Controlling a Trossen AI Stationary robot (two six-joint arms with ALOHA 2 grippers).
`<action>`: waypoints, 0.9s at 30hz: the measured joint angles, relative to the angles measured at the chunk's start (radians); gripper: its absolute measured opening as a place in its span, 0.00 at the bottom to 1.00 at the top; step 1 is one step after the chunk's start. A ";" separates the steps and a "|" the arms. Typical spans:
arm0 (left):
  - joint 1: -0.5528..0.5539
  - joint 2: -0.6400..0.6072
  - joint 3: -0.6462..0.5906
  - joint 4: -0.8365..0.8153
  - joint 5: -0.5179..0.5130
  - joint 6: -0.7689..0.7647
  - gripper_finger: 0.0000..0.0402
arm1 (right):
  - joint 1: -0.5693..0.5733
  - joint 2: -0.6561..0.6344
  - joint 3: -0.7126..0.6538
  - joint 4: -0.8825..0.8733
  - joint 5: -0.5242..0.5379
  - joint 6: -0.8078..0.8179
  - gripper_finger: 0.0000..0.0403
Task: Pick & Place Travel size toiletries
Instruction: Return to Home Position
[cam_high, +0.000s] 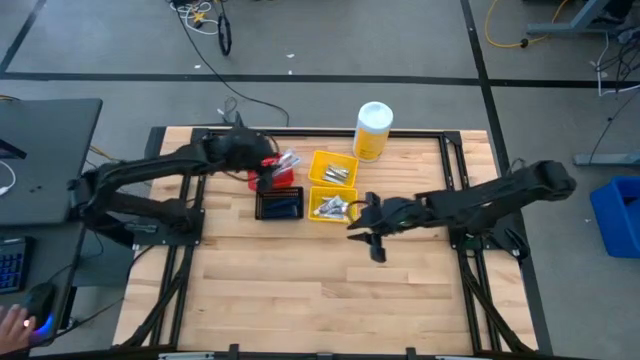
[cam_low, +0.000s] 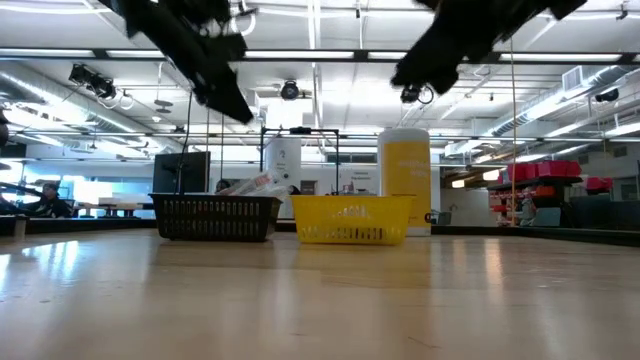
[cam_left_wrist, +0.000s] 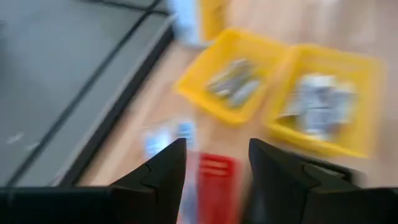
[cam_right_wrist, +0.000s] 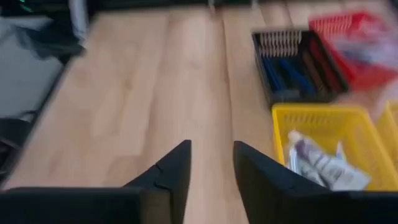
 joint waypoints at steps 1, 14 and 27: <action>-0.007 -0.037 -0.005 -0.018 0.039 -0.015 0.46 | 0.006 -0.035 0.000 -0.017 -0.001 -0.013 0.30; -0.188 -0.527 -0.409 0.312 0.136 -0.190 0.31 | 0.082 -0.328 -0.075 -0.139 0.047 -0.171 0.01; -0.246 -0.627 -0.593 0.521 0.133 -0.109 0.03 | 0.026 -0.613 -0.413 0.044 -0.243 -0.260 0.01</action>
